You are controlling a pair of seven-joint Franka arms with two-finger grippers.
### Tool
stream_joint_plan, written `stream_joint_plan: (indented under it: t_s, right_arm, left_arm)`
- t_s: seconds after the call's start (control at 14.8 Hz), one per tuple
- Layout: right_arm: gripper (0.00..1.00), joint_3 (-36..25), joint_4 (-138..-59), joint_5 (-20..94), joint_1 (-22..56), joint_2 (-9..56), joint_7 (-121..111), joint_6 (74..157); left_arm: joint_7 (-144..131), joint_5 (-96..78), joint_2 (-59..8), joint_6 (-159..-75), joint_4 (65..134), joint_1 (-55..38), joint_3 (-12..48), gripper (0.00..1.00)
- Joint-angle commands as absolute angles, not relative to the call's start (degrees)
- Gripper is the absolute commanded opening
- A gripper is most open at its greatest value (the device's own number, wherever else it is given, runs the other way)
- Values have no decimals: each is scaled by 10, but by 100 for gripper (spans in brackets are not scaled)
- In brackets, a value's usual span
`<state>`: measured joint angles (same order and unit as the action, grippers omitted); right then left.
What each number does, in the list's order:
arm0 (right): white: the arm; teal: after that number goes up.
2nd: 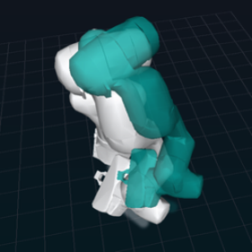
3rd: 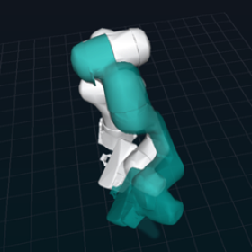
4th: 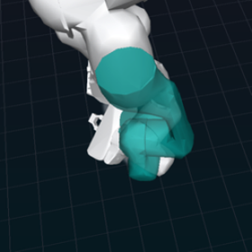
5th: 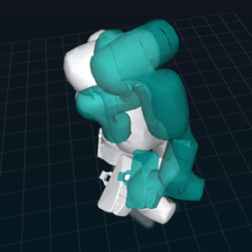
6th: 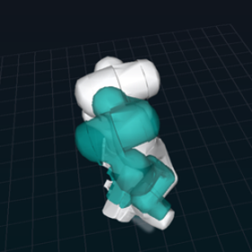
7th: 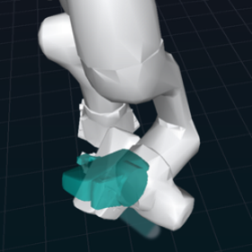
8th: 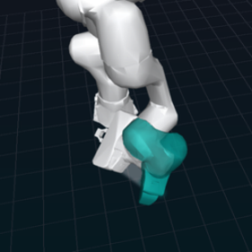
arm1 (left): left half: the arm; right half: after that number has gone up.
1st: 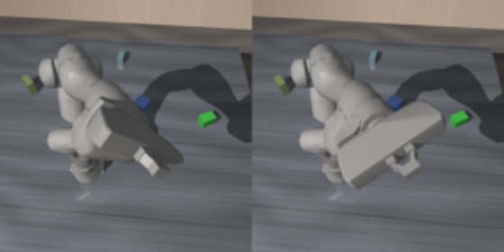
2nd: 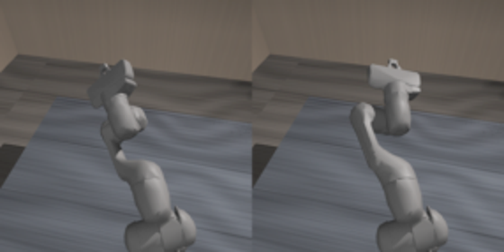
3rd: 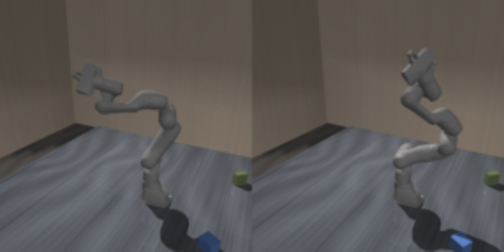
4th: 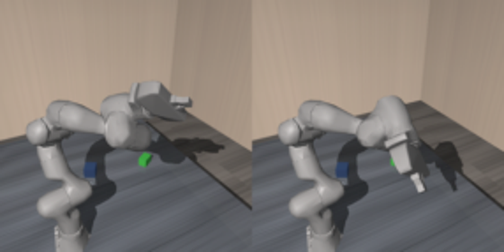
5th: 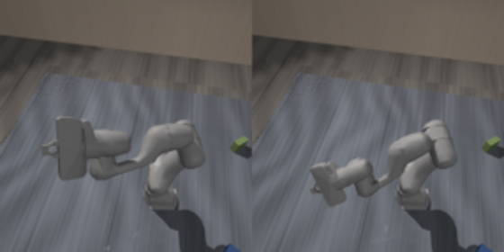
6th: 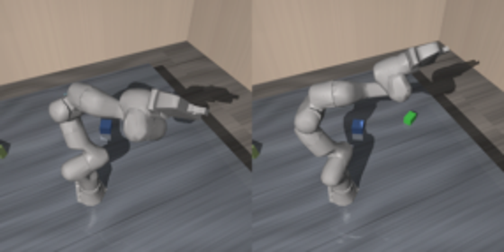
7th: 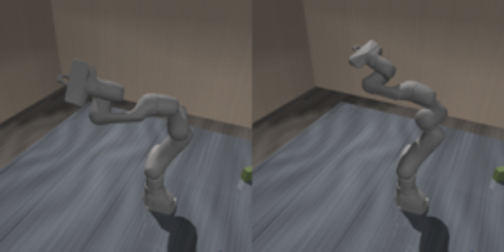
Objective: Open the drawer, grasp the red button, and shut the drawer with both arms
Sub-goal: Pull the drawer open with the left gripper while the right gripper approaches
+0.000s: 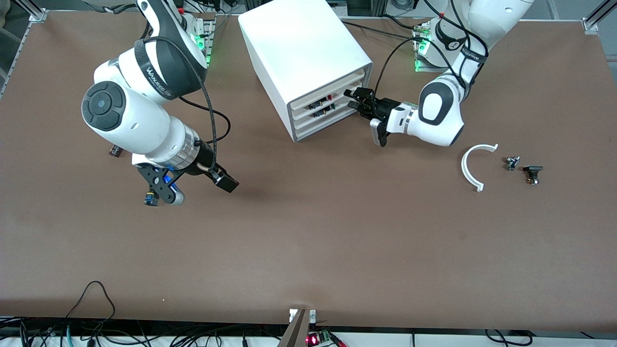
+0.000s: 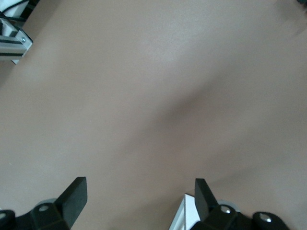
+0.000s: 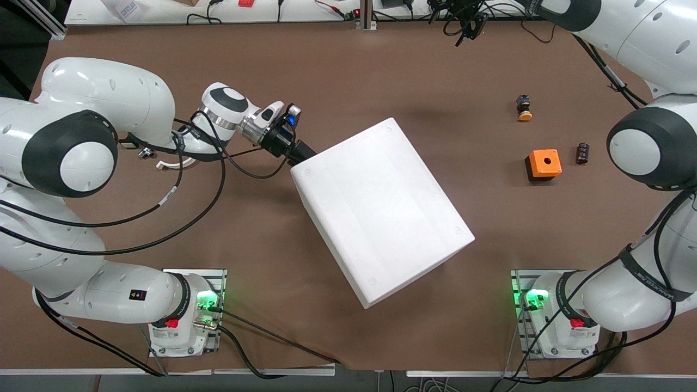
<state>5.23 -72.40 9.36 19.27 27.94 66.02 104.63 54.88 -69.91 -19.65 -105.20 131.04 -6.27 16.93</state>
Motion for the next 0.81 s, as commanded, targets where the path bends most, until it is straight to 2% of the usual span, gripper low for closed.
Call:
stream_joint_plan:
  t_s: [0.0, 0.07, 0.2, 0.34, 0.47, 0.54, 0.74]
  right_arm:
    - [99, 51, -672, 118, 197, 306, 691, 1031]
    - [99, 51, -665, 122, 198, 308, 696, 1031]
    - [99, 51, -653, 126, 199, 314, 714, 1032]
    - [99, 53, -636, 157, 198, 322, 743, 1037]
    - [99, 54, -634, 167, 199, 322, 755, 1046]
    - [99, 54, -634, 168, 199, 322, 763, 1050]
    - [99, 55, -634, 168, 211, 322, 794, 1070]
  left_arm:
    - [578, -724, -194, -1066, 1325, -69, 177, 51]
    - [587, -726, -196, -1067, 1327, -69, 177, 45]
    - [590, -729, -202, -1068, 1331, -69, 177, 44]
    - [590, -729, -203, -1070, 1332, -69, 178, 29]
    - [590, -729, -202, -1070, 1332, -69, 178, 6]
    - [590, -729, -202, -1070, 1331, -69, 178, 0]
    - [588, -729, -203, -1071, 1327, -65, 176, 0]
